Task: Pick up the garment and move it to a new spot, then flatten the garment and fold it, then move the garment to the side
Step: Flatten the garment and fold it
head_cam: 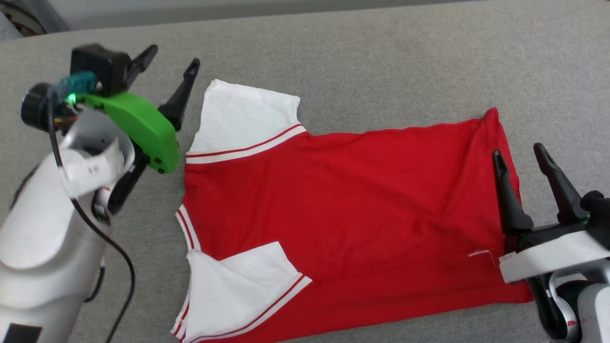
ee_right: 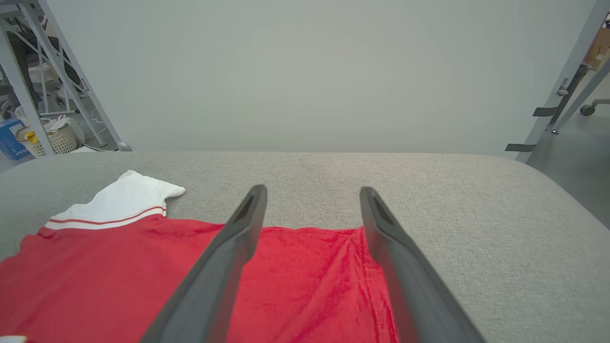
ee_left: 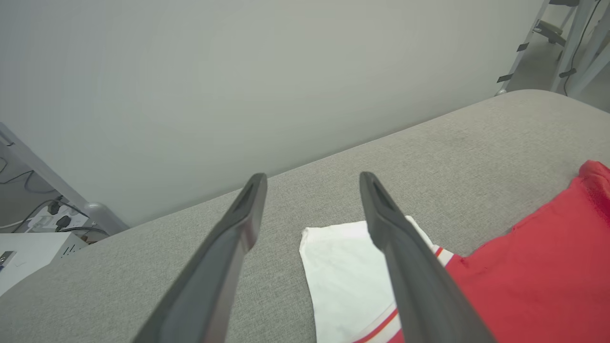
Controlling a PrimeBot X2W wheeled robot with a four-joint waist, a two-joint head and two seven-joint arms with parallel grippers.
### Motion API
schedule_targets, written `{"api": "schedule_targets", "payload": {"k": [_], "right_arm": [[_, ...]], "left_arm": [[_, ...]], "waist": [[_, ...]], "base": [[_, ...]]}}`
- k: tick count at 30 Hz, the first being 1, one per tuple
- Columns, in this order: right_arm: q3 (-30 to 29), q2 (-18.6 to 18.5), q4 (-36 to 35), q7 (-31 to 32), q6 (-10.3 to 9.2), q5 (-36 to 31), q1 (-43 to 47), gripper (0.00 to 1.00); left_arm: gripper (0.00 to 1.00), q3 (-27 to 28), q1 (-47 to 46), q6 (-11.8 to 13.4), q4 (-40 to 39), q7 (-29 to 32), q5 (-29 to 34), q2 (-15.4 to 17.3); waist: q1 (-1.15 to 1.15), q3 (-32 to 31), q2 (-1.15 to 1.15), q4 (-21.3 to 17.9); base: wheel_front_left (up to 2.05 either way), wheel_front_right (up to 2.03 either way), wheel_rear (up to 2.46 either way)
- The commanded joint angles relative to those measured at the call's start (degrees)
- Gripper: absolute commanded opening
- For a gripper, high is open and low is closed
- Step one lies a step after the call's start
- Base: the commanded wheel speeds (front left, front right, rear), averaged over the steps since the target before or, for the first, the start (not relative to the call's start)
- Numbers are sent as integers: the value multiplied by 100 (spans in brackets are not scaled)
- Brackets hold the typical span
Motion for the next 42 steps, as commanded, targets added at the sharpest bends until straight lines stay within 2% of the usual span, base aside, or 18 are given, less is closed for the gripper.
{"api": "schedule_targets", "payload": {"k": [1, 7, 13, 16, 21, 26, 27, 28, 31, 32, 36, 42], "right_arm": [[84, 74, -42, -71, -5, -68, -155, 100], [282, 215, -65, -155, -5, -115, -357, 100], [345, 260, -14, -247, -5, -112, -493, 100], [396, 293, 64, -299, -5, -96, -522, 100], [481, 318, 195, -396, -5, -84, -575, 100], [456, 310, 255, -400, -5, -27, -612, 100], [431, 295, 270, -389, -5, -32, -614, 100], [409, 277, 286, -375, -5, -44, -617, 100], [366, 247, 306, -333, -5, -55, -627, 100], [321, 220, 323, -278, -5, -63, -631, 100], [304, 121, 329, -124, -5, -83, -617, 100], [192, -273, 240, 466, -5, -97, -658, 100]], "left_arm": [[100, -47, -313, -54, 180, 415, -223, 115], [100, -408, -1329, -128, 868, 2065, -803, 566], [100, -876, -1969, -136, 1286, 3212, -1289, 820], [100, -1029, -2144, -137, 1456, 3442, -1343, 920], [100, -1146, -2266, -50, 1954, 3433, -1152, 1019], [100, -1231, -2198, -81, 2229, 3440, -1286, 914], [58, -1273, -2173, -91, 2256, 3479, -1325, 895], [0, -1298, -2148, -98, 2276, 3499, -1377, 872], [0, -1321, -2102, -109, 2288, 3371, -1434, 837], [0, -1246, -2064, -109, 2341, 3050, -1457, 794], [0, -1143, -2010, -106, 2310, 2680, -1487, 793], [0, -974, -1766, -110, 1825, 2124, -1599, 845]], "waist": [[0, 641, 40, -565], [0, 1027, 40, -845], [0, 1304, 40, -976], [0, 1395, 40, -1013], [0, 1478, 40, -1071], [0, 1487, 40, -1099], [0, 1482, 40, -1091], [0, 1470, 40, -1080], [0, 1414, 40, -1043], [0, 1320, 40, -985], [0, 1148, 40, -883], [0, 827, 40, -577]], "base": [[0, 0, 0], [0, 0, 0], [0, 0, 0], [0, 0, 0], [0, 0, 0], [0, 0, 0], [0, 0, 0], [0, 0, 0], [0, 0, 0], [0, 0, 0], [0, 0, 0], [0, 0, 0]]}}
